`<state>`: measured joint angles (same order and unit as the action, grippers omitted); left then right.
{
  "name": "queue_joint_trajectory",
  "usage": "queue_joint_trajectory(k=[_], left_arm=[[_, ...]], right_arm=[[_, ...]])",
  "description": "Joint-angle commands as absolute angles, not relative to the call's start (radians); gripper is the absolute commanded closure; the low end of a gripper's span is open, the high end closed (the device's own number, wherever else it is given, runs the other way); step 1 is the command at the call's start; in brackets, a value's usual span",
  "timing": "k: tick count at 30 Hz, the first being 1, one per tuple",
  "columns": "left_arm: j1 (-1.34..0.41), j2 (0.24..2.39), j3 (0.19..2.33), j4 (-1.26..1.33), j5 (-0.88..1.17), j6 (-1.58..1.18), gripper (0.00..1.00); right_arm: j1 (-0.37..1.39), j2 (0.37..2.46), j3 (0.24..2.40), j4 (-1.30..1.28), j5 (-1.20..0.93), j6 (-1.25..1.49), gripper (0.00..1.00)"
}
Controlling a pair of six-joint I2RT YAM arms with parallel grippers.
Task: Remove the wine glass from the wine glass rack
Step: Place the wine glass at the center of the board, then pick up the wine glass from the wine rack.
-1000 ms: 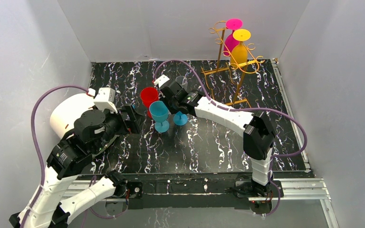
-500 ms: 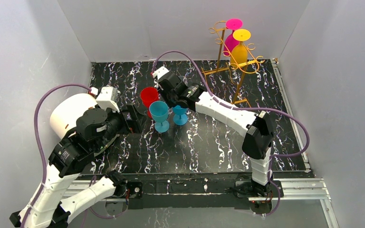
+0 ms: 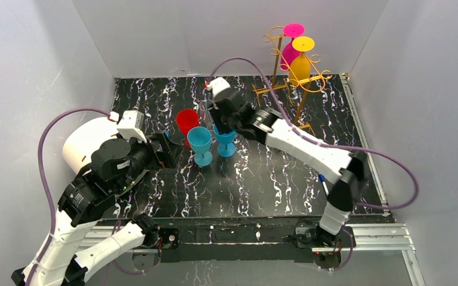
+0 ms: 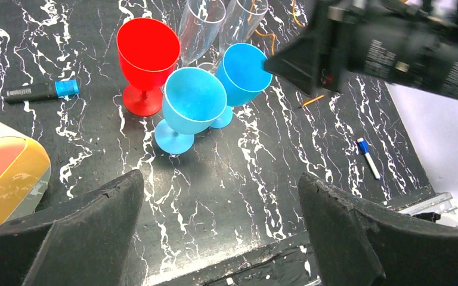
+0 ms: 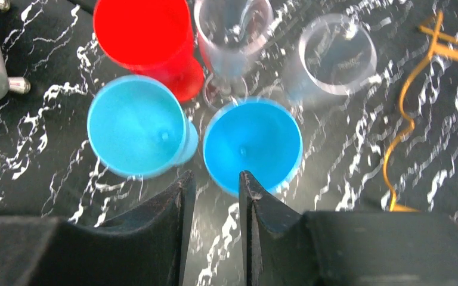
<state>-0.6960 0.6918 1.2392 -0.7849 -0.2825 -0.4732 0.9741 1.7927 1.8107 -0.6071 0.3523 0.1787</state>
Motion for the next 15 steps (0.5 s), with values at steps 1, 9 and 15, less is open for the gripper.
queue_joint_trajectory(k=[1, 9, 15], left_arm=[[-0.698, 0.684, 1.229, -0.764, -0.296, -0.477, 0.02], [-0.696, 0.699, 1.208, -0.756, -0.232, -0.453, 0.02], [-0.697, 0.699, 1.209, -0.734, -0.246, -0.440, 0.02]], right_arm=[[0.980, 1.523, 1.581, -0.437, 0.433, 0.296, 0.58], [0.978, 1.164, 1.107, -0.324, 0.600, 0.522, 0.53], [0.978, 1.021, 0.878, -0.333, 0.648, 0.748, 0.55]])
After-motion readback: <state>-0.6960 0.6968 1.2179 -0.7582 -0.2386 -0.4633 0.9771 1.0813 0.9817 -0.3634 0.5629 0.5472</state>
